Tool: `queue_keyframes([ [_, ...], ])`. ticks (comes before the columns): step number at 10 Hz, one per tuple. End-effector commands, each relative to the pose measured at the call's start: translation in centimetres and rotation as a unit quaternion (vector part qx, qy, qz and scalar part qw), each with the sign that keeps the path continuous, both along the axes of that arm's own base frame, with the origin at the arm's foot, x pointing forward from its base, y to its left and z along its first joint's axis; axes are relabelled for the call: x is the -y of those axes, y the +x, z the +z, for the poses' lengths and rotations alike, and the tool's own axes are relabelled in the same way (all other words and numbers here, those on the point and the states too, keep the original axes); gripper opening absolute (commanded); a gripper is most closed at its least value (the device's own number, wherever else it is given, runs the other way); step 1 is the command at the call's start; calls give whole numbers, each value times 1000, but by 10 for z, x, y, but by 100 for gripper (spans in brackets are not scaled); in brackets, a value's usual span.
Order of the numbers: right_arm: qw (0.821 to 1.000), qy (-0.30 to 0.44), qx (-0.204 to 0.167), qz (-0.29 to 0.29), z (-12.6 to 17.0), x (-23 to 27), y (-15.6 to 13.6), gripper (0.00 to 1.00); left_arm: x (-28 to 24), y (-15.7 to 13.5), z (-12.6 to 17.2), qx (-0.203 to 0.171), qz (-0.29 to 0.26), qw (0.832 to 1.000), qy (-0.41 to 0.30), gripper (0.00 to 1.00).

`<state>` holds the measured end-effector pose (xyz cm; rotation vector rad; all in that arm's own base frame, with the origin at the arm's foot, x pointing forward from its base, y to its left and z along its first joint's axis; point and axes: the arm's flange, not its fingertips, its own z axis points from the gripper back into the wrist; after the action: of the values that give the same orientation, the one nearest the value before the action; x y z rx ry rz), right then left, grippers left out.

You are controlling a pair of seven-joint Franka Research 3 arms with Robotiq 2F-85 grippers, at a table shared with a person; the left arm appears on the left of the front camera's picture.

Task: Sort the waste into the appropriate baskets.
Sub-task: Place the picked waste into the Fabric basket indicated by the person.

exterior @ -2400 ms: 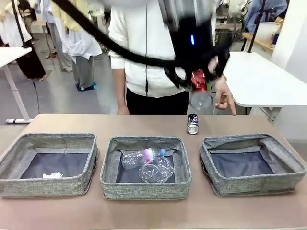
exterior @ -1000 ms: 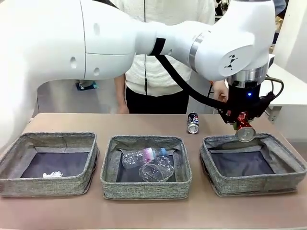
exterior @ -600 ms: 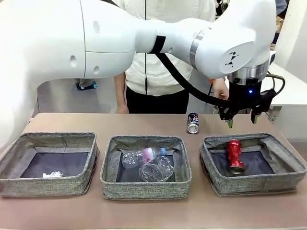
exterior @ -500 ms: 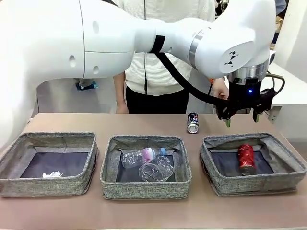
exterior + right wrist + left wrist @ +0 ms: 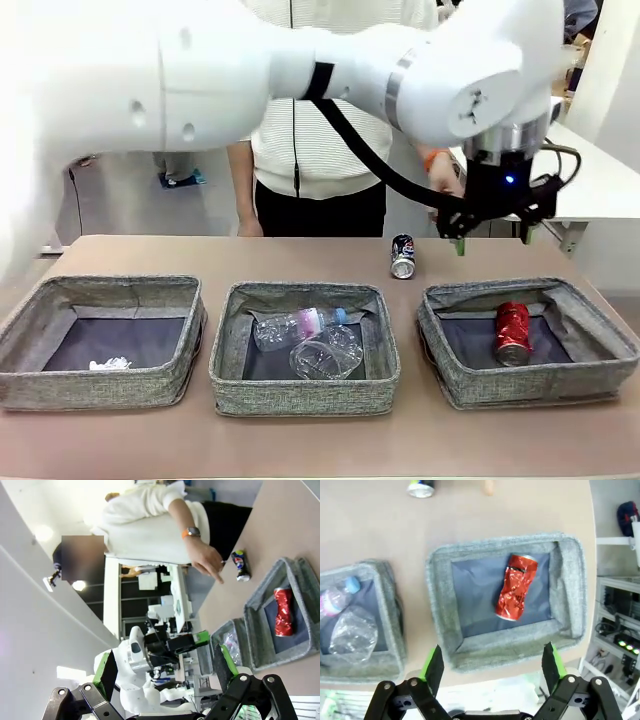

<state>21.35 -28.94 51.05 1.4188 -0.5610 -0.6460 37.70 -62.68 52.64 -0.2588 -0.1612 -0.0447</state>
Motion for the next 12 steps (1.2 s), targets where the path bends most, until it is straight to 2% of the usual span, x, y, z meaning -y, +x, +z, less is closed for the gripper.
queue_keyframes([
  [1,1000,4,-14,19,0,-9,13,100,-93,-6,31,-61,-34,998,9,100],
  [2,998,-12,-36,51,-2,-27,32,100,-153,-4,40,-100,-41,994,21,100],
  [3,995,-15,-50,83,-3,-47,49,100,-205,-2,42,-113,-26,993,10,100],
  [5,990,4,-66,127,-4,-97,84,100,-296,0,34,-109,35,993,1,100],
  [7,978,-5,-88,187,-13,-167,109,100,-394,-9,26,-125,103,980,-116,100],
  [8,970,0,-92,223,-22,-201,118,100,-440,-16,23,-128,165,968,-141,100],
  [9,962,14,-94,257,-32,-233,123,100,-483,-25,22,-137,161,954,-214,100],
  [10,954,18,-98,284,-42,-259,126,100,-526,-35,20,-126,136,936,-298,100],
  [11,946,33,-98,308,-50,-279,126,100,-571,-46,14,-123,89,898,-412,100],
  [12,950,25,-100,295,-53,-286,128,100,-602,-52,2,-126,57,867,-479,100],
])
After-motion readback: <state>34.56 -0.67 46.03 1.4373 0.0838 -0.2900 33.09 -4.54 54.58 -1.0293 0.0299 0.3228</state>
